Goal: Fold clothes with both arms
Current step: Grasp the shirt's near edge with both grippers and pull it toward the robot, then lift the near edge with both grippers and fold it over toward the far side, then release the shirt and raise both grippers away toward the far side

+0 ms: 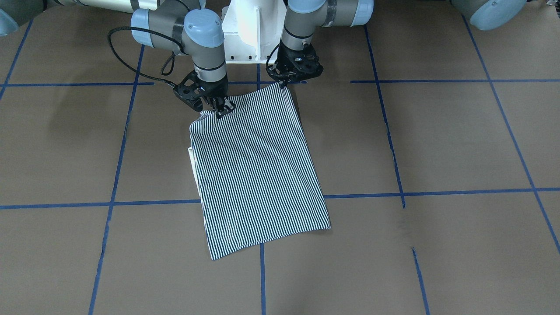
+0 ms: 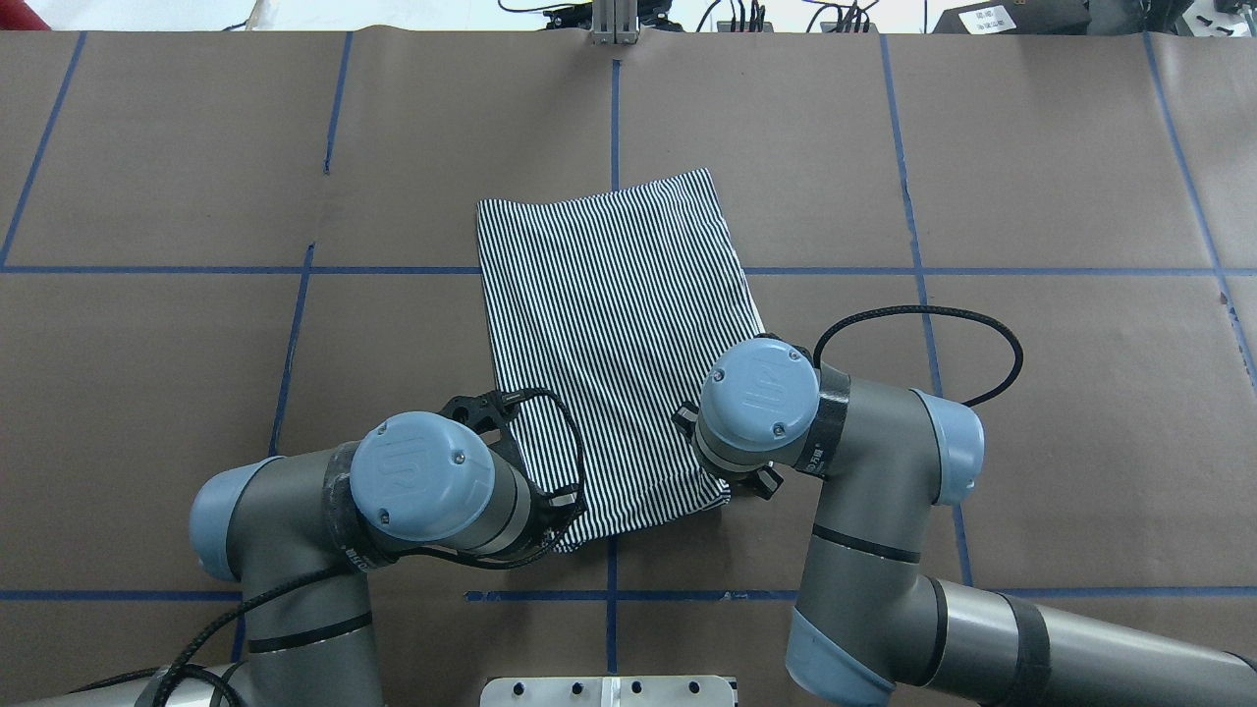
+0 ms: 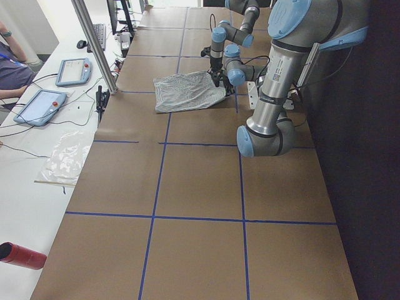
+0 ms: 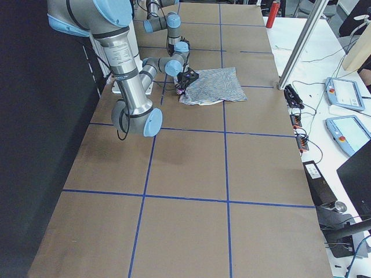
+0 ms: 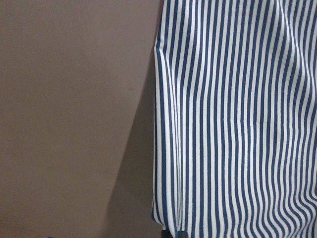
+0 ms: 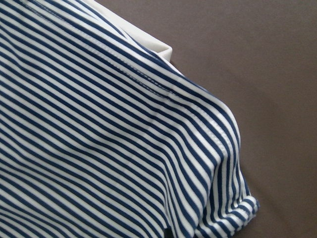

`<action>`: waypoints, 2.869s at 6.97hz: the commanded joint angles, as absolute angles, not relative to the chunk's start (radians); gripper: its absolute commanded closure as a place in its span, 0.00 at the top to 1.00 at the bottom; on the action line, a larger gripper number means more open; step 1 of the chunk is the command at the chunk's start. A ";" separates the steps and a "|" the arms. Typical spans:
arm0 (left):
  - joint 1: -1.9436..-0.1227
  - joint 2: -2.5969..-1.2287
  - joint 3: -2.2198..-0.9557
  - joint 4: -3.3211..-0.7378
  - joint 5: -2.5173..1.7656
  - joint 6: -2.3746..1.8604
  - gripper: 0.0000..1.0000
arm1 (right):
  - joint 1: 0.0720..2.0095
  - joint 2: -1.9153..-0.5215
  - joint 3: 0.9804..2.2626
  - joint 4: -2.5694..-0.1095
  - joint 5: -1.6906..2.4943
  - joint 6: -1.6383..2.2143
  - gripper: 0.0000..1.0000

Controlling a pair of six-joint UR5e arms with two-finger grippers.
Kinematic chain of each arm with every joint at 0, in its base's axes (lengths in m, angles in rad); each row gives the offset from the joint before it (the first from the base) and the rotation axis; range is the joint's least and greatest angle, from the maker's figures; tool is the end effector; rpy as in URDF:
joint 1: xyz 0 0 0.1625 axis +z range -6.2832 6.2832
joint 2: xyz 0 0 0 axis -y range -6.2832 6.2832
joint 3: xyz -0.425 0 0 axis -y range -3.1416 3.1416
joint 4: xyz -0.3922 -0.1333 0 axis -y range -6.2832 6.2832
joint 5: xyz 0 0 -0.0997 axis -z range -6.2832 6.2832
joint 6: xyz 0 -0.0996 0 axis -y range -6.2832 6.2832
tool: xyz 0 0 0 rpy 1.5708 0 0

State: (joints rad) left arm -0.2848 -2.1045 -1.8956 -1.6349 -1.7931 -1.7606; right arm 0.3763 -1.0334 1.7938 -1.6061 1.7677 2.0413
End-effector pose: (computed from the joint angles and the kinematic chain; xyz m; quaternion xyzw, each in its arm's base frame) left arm 0.5543 -0.2783 0.2107 -0.0782 0.4466 -0.1612 0.8766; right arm -0.5544 -0.3415 0.2643 -0.1084 -0.3482 0.3505 0.8626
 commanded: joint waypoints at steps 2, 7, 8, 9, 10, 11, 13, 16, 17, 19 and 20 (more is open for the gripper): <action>-0.253 -2.074 -1.971 -1.629 -1.790 -1.759 0.00 | 0.327 -1.049 1.885 -1.611 1.779 2.056 0.00; -0.192 -2.014 -2.111 -1.582 -1.795 -1.761 0.00 | 0.261 -1.069 1.976 -1.611 1.859 2.108 0.00; -0.218 -2.020 -2.099 -1.582 -1.786 -1.761 0.00 | 0.273 -1.068 1.958 -1.606 1.811 2.082 0.00; -0.282 -2.026 -2.070 -1.588 -1.790 -1.759 0.00 | 0.303 -1.056 1.930 -1.605 1.768 2.033 0.00; -0.349 -2.054 -2.007 -1.598 -1.790 -1.756 0.00 | 0.360 -1.054 1.925 -1.606 1.761 1.992 0.00; -0.386 -2.057 -1.952 -1.649 -1.793 -1.729 0.00 | 0.398 -1.046 1.915 -1.606 1.759 1.943 0.00; -0.394 -2.060 -1.928 -1.678 -1.795 -1.724 0.00 | 0.420 -0.942 1.794 -1.606 1.761 1.939 0.00; -0.594 -2.188 -1.678 -1.797 -1.798 -1.691 0.00 | 0.582 -0.809 1.548 -1.487 1.805 1.831 0.00; -0.673 -2.236 -1.490 -1.939 -1.799 -1.668 0.28 | 0.635 -0.760 1.402 -1.432 1.836 1.804 0.00; -0.818 -2.252 -1.327 -2.063 -1.849 -1.382 1.00 | 0.713 -0.747 1.203 -1.212 1.838 1.696 1.00; -0.851 -2.247 -1.321 -2.065 -1.885 -1.323 1.00 | 0.765 -0.746 1.183 -1.212 1.900 1.633 1.00</action>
State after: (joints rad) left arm -0.7878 -2.2472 -1.3598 -2.0417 -1.8419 -1.4258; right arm 0.7015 -0.7510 1.2398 -1.2515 1.8474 1.7079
